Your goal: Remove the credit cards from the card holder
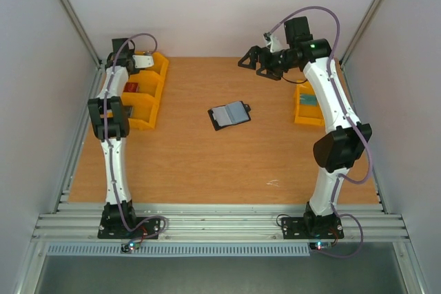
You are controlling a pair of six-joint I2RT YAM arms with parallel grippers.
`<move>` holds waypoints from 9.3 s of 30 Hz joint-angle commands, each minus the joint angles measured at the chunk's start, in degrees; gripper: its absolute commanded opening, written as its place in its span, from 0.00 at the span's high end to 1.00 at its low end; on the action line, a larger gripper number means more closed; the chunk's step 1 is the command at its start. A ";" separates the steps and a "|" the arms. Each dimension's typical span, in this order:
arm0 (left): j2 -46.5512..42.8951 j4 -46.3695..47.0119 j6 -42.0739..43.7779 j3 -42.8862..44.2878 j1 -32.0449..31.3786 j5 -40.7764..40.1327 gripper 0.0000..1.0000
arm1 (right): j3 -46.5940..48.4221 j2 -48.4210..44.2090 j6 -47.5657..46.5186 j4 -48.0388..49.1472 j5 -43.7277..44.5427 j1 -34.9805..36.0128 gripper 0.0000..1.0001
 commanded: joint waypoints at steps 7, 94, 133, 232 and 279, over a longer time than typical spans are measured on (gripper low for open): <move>1.29 3.85 -1.94 0.95 -0.44 0.07 0.98 | 1.83 0.64 -0.33 -0.88 -1.01 -0.25 0.02; -40.46 -10.13 -102.50 -57.71 -21.25 30.35 0.07 | 4.13 30.05 -6.69 -7.49 34.16 16.01 0.69; -38.33 -13.26 -85.61 -43.10 -25.21 40.47 1.00 | -20.73 1.84 -10.29 10.71 14.28 10.54 0.34; -48.39 -56.10 -63.72 13.76 -31.39 43.45 1.00 | -32.52 -33.34 -17.66 40.16 -5.27 21.32 0.12; -49.14 -60.08 -63.12 11.02 -30.79 54.56 1.00 | -27.43 -29.99 -13.40 35.23 -7.61 20.83 0.76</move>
